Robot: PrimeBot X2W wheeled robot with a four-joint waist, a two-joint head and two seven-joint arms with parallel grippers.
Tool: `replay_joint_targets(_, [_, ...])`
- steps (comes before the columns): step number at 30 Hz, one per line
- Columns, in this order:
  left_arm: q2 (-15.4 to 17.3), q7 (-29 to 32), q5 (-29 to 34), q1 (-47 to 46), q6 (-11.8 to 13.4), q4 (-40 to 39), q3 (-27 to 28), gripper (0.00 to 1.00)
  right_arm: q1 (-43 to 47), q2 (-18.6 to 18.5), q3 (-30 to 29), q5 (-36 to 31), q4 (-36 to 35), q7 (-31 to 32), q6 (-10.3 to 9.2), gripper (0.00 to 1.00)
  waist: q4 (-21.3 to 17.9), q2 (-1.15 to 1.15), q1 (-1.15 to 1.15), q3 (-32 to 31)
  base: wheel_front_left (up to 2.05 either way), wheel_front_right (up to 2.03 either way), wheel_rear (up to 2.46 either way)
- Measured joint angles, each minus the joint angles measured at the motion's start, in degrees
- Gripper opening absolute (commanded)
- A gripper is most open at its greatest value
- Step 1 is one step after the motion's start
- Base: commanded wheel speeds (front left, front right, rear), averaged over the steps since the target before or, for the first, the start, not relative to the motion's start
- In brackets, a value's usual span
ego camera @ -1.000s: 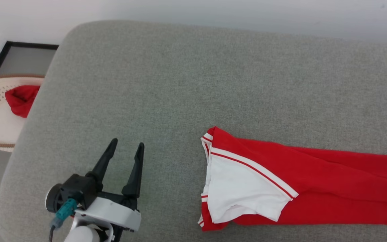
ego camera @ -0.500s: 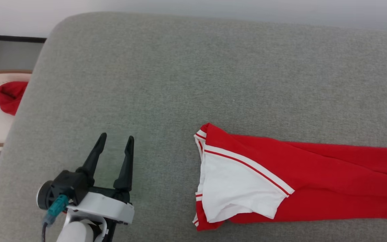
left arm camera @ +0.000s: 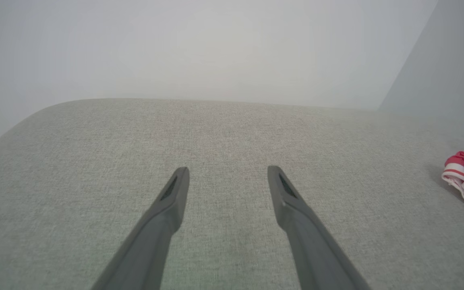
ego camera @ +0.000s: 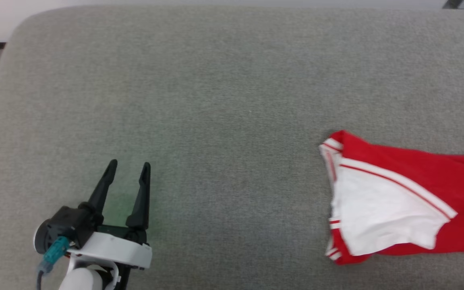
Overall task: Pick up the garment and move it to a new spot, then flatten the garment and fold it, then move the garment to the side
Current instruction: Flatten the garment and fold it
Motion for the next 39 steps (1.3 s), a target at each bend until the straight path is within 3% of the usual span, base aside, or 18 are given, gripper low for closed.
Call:
replay_joint_targets(5, [0.58,0.00,-0.53,0.27,0.00,-0.11,0.48,1.00,-1.20,-0.04,-2.59,-2.49,0.49,-0.90,0.00,0.00,-1.69,0.00,0.00,0.55,0.00,0.00,0.00])
replay_joint_targets(9, [0.52,0.00,-0.73,0.39,0.00,0.53,0.29,1.00,-1.47,3.81,2.35,0.77,-2.38,1.01,-0.01,0.00,-2.53,0.00,0.00,-0.21,0.00,0.00,0.00])
replay_joint_targets(17, [-0.62,0.00,-1.14,1.98,-0.01,1.98,0.05,1.00,3.35,8.29,18.76,9.16,-21.76,7.83,-0.01,0.00,-3.48,0.00,0.00,-4.02,0.00,0.00,0.00])
replay_joint_targets(21, [-0.83,0.00,-1.57,2.38,-0.01,2.34,-0.04,1.00,5.81,10.55,24.07,12.69,-32.17,12.43,-0.01,0.00,-3.57,0.00,0.00,-5.76,0.00,0.00,0.00])
replay_joint_targets(25, [-1.23,0.00,-1.83,2.37,-0.01,2.41,-0.03,1.00,6.92,12.18,28.18,13.82,-38.10,14.46,-0.01,0.00,-2.95,0.00,0.00,-6.46,0.00,0.00,0.00])
replay_joint_targets(30, [-2.15,0.00,-2.01,2.37,-0.01,2.54,-0.18,1.00,6.92,14.37,31.87,13.74,-38.79,14.40,-0.01,0.00,-1.74,0.00,0.00,-6.39,0.00,0.00,0.00])
replay_joint_targets(39, [-3.00,0.00,-2.46,1.86,-0.01,3.42,-0.67,1.00,6.20,15.97,36.54,14.86,-31.67,11.12,-0.01,0.00,0.17,0.00,0.00,-5.91,0.00,0.00,0.00])
